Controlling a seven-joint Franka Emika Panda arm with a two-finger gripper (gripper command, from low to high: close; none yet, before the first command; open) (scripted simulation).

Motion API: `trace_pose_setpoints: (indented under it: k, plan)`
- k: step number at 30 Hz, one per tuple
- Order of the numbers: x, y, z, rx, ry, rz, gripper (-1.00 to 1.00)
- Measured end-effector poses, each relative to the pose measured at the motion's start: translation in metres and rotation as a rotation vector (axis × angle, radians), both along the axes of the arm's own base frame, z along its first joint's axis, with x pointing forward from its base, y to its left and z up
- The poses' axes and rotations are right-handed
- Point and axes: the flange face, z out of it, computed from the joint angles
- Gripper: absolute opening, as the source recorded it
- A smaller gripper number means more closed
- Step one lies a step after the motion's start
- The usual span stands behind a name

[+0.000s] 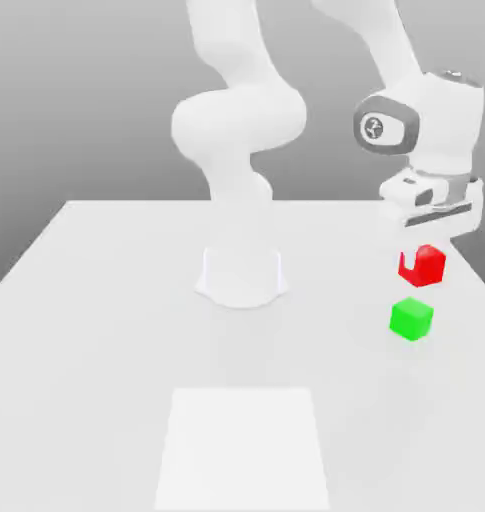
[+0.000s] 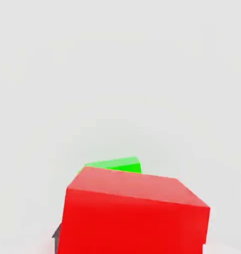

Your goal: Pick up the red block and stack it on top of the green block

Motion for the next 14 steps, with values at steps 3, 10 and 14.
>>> trace_pose_setpoints:
  k: [3,10,14]
  plan:
    - [0.000,0.001,-0.011,0.000,-0.004,0.004,-1.00]
    - [0.000,0.001,-0.040,-0.001,-0.002,0.005,-1.00]
    - [0.002,-0.003,-0.056,-0.002,0.005,-0.011,1.00]
